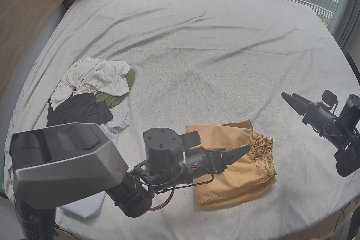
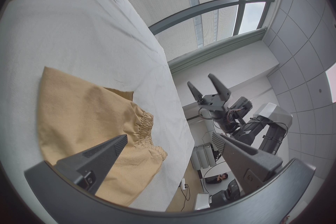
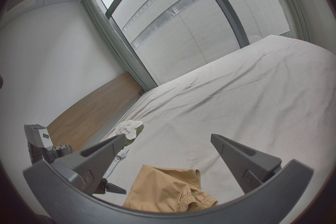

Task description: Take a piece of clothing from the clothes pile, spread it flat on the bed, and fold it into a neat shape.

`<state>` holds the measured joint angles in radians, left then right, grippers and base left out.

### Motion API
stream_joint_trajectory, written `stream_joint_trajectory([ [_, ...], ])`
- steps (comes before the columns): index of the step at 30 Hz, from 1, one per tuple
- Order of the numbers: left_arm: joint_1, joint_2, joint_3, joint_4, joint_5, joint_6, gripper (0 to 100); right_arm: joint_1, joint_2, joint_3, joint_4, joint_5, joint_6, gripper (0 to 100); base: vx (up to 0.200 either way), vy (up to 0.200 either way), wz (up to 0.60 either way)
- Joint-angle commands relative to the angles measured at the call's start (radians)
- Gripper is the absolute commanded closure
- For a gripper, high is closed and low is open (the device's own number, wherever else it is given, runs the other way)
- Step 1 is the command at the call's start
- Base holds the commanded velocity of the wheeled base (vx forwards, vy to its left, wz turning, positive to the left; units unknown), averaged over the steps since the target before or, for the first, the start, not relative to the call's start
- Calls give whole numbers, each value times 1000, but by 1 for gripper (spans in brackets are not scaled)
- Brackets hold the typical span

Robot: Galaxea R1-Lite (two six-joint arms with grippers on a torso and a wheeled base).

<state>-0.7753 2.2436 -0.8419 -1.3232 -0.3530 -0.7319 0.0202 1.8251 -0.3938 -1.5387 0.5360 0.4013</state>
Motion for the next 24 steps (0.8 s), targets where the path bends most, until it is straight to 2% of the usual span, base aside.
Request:
stream_joint_trajectory([
  [1,56,-199,162,4,3,19,0,14,5,44,20,1,-1,0,0,0,0],
  [6,125,-323,333,-5,-3,35,0,15,-9,49,204,-1,-6,0,0,0,0],
  [11,232,-401,451,-5,-8,63,0,15,-47,84,308,1,-41,0,0,0,0],
  [12,232,-401,451,-5,-8,63,0,15,-47,84,308,1,-41,0,0,0,0],
  [13,277,-415,489,-8,-12,101,0,15,-47,105,348,1,-71,0,0,0,0],
  [14,277,-415,489,-8,-12,101,0,15,-47,105,348,1,-71,0,0,0,0],
  [16,332,-423,537,-37,-15,138,0,10,-41,124,407,1,-128,0,0,0,0],
  [24,387,-381,610,-185,-89,137,0,33,-46,168,445,1,-153,0,0,0,0],
])
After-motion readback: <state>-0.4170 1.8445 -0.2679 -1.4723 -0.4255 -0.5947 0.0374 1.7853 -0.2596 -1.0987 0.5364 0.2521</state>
